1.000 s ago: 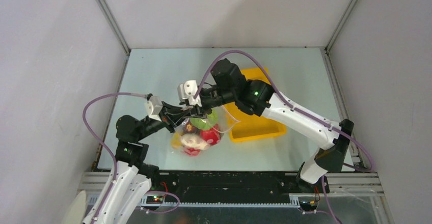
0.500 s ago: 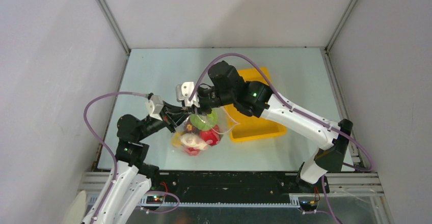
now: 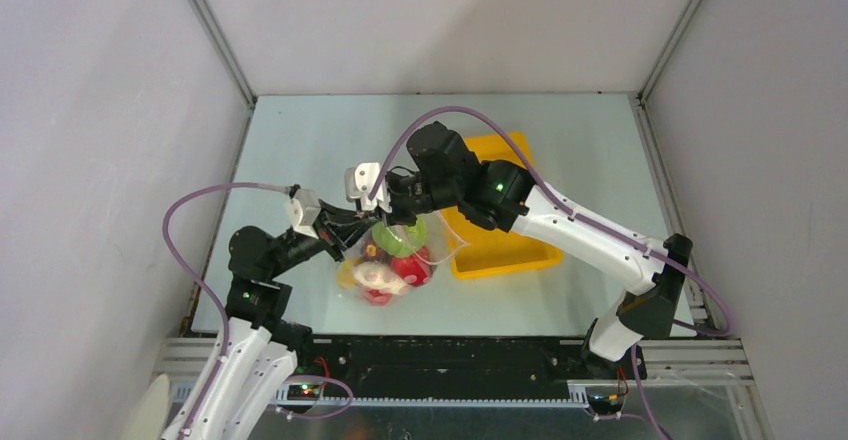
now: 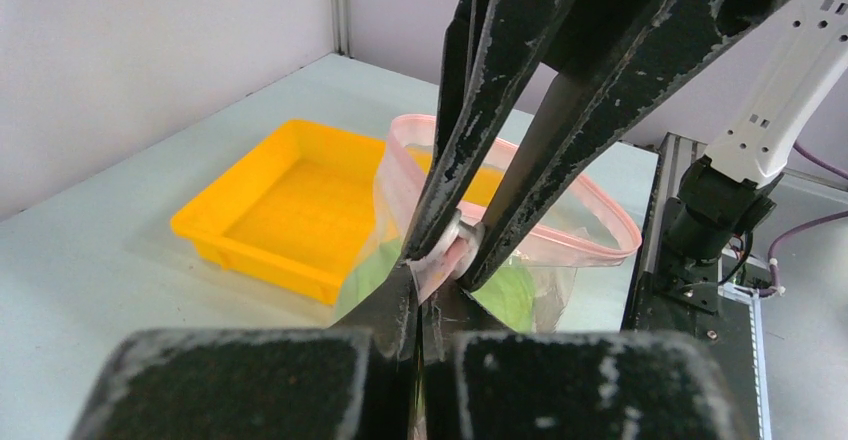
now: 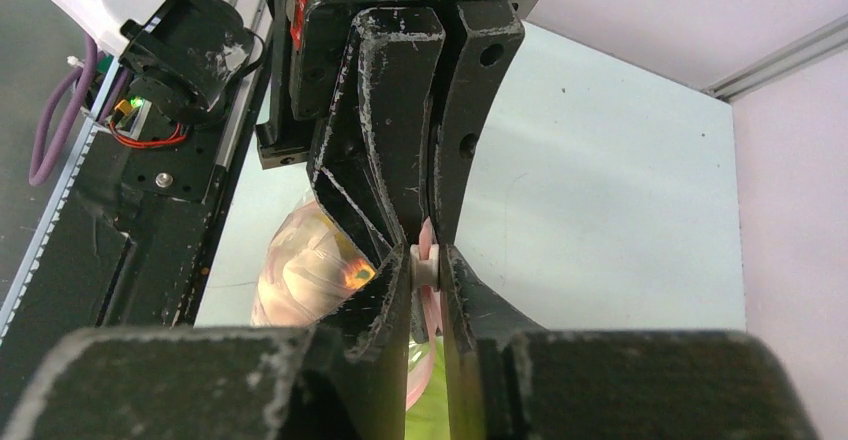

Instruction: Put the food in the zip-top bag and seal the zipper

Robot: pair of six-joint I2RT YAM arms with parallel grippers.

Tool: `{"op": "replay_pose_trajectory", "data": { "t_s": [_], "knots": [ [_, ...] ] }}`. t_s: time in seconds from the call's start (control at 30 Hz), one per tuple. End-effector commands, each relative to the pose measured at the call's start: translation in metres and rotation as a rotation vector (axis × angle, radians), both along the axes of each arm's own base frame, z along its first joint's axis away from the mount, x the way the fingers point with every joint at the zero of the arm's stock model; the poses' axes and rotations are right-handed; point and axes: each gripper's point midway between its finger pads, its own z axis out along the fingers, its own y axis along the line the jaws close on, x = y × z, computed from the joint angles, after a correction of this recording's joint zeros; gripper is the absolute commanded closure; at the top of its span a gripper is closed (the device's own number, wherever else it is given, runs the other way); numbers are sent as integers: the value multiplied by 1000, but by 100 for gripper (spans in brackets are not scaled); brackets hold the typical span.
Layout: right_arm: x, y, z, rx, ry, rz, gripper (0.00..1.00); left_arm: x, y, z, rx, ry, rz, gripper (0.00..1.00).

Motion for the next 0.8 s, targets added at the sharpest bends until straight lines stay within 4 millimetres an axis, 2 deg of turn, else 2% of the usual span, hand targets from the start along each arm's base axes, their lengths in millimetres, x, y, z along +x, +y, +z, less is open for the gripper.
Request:
{"op": "replay_pose_trajectory", "data": {
  "t_s": [0.0,0.3,0.57,0.77],
  "knots": [
    [-1,3,10,29,-12,3,83,-6,-1,23,-12,-124,-19,100],
    [6,-1,-2,-19,4,-45,100,-9,0,24,-23,-143,-10,100],
    [34,-27,-14,-79,34,-181,100,-6,4,22,-39,-164,24,100],
    [37,-40,-22,-95,100,-194,100,-1,6,27,-71,-152,55,100]
  ]
}}
